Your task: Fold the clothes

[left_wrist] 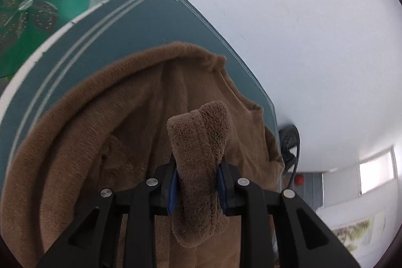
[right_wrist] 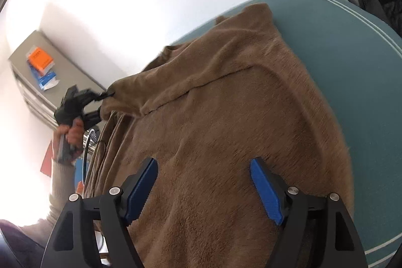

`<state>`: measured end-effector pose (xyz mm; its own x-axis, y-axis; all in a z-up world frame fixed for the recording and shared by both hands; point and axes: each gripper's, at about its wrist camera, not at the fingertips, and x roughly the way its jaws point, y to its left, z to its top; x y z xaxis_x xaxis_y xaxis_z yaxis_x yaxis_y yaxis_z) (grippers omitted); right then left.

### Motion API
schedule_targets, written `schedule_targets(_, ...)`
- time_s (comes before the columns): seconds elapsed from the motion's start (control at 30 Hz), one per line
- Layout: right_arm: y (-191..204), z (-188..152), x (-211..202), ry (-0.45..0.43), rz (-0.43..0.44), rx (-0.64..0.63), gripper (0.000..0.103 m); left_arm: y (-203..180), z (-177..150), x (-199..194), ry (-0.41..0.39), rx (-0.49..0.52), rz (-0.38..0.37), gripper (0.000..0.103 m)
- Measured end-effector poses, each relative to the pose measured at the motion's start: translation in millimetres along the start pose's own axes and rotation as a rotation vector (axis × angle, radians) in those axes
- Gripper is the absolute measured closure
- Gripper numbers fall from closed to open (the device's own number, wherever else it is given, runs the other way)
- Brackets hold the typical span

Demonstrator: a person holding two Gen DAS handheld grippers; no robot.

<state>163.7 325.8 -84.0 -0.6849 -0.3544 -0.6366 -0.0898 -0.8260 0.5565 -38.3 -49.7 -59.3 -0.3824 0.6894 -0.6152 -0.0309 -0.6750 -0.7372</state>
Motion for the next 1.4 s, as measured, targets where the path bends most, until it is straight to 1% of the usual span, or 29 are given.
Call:
schedule_targets(0.07, 3.1, 27.3, -10.4, -0.029, -0.063, -0.033, 0.024, -1.0, -2.4, 5.7, 0.012, 0.02, -0.025, 0.075)
schedule_targets(0.17, 13.8, 77.2, -18.4, -0.072, -0.234, -0.125, 0.023, -4.1, -4.5, 13.2, 0.022, 0.047, -0.056, 0.075)
schedule_targets(0.23, 20.0, 111.4, -12.2, -0.076, -0.363, -0.178, 0.021, -5.6, -5.4, 17.5, 0.031, 0.054, -0.079, 0.075)
schedule_targets(0.27, 21.6, 126.0, -6.0, -0.075, -0.4, -0.192, 0.021, -6.1, -5.4, 19.3, 0.035, 0.056, -0.091, 0.075)
schedule_targets(0.3, 22.2, 139.8, 0.7, -0.072, -0.418, -0.203, 0.021, -6.5, -5.5, 19.2, 0.037, 0.057, -0.097, 0.075)
schedule_targets(0.37, 23.3, 165.8, 19.5, -0.065, -0.43, -0.23, 0.021, -6.7, -4.8, 18.8, 0.039, 0.059, -0.107, 0.075)
schedule_targets(0.43, 27.5, 183.2, 40.1, -0.049, -0.41, -0.274, 0.021, -7.6, -3.1, 15.0, 0.035, 0.064, -0.109, 0.075)
schedule_targets(0.47, 29.1, 190.8, 49.4, -0.037, -0.383, -0.284, 0.021, -7.8, -2.4, 11.9, 0.027, 0.068, -0.116, 0.075)
schedule_targets(0.57, 31.5, 208.3, 72.7, 0.012, -0.221, -0.258, 0.021, -8.5, -0.4, 2.3, 0.0, 0.079, -0.137, 0.075)
schedule_targets(0.6, 31.1, 213.2, 78.9, 0.024, -0.186, -0.251, 0.021, -9.7, 0.0, -2.3, -0.015, 0.086, -0.149, 0.075)
schedule_targets(0.63, 28.9, 216.5, 82.8, 0.03, -0.181, -0.248, 0.021, -10.6, 0.1, -6.2, -0.03, 0.092, -0.158, 0.075)
schedule_targets(0.67, 25.8, 220.2, 87.8, 0.03, -0.22, -0.239, 0.021, -11.4, -0.2, -10.3, -0.04, 0.096, -0.165, 0.075)
schedule_targets(0.7, 21.2, 224.4, 94.6, 0.019, -0.329, -0.22, 0.021, -12.3, -0.5, -14.4, -0.051, 0.099, -0.172, 0.075)
schedule_targets(0.73, 14.3, 227.8, 102.4, 0.025, -0.412, -0.198, 0.021, -13.1, -0.8, -18.5, -0.061, 0.103, -0.18, 0.075)
schedule_targets(0.83, -17.4, 234.9, 130.8, 0.113, -0.544, -0.115, 0.021, -14.6, -3.6, -24.9, -0.08, 0.093, -0.177, 0.075)
schedule_targets(0.87, -24.5, 236.3, 137.1, 0.126, -0.592, -0.109, 0.021, -15.3, -4.5, -27.3, -0.084, 0.091, -0.183, 0.075)
schedule_targets(0.93, -28.2, 236.4, 139.9, 0.1, -0.703, -0.164, 0.021, -17.4, -5.6, -35.0, -0.11, 0.086, -0.195, 0.075)
schedule_targets(1.03, -33.7, 236.6, 144.1, 0.06, -0.869, -0.247, 0.021, -21.6, -0.4, -48.0, -0.136, 0.108, -0.227, 0.073)
schedule_targets(1.13, -36.2, 245.7, 135.6, -0.033, -1.013, -0.279, 0.021, -30.5, 2.8, -44.1, -0.133, 0.14, -0.226, 0.073)
schedule_targets(1.2, -37.2, 252.1, 132.1, -0.076, -1.083, -0.295, 0.021, -31.8, 5.0, -38.7, -0.128, 0.147, -0.215, 0.073)
schedule_targets(1.27, -39.8, 255.2, 133.2, -0.082, -1.104, -0.289, 0.021, -28.1, 9.0, -35.2, -0.128, 0.131, -0.208, 0.073)
schedule_targets(1.3, -40.7, 255.2, 130.6, -0.083, -1.072, -0.278, 0.021, -24.8, 10.4, -34.5, -0.128, 0.125, -0.204, 0.073)
schedule_targets(1.33, -40.9, 254.6, 125.8, -0.092, -1.028, -0.26, 0.021, -21.4, 11.7, -33.9, -0.128, 0.119, -0.2, 0.073)
schedule_targets(1.4, -38.1, 251.1, 110.1, -0.124, -0.883, -0.222, 0.021, -15.4, 13.6, -32.4, -0.128, 0.105, -0.189, 0.073)
